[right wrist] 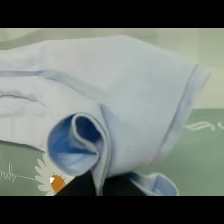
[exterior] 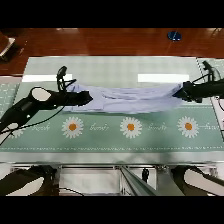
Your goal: Fold the shirts.
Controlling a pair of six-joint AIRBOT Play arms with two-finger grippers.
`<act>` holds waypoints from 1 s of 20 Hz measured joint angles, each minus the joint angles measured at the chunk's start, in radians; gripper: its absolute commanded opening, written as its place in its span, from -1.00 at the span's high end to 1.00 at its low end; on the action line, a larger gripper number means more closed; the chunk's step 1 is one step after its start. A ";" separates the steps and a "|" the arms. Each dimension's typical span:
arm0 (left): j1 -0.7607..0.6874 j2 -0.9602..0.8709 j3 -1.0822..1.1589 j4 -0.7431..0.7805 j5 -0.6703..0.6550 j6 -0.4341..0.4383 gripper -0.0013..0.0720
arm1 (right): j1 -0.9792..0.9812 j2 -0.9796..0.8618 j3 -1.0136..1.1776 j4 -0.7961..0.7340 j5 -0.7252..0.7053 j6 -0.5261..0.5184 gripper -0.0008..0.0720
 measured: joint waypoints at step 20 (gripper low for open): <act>-0.577 -0.764 0.888 -0.027 -0.142 -0.167 0.92 | -0.021 0.663 -0.168 0.127 0.068 0.107 0.91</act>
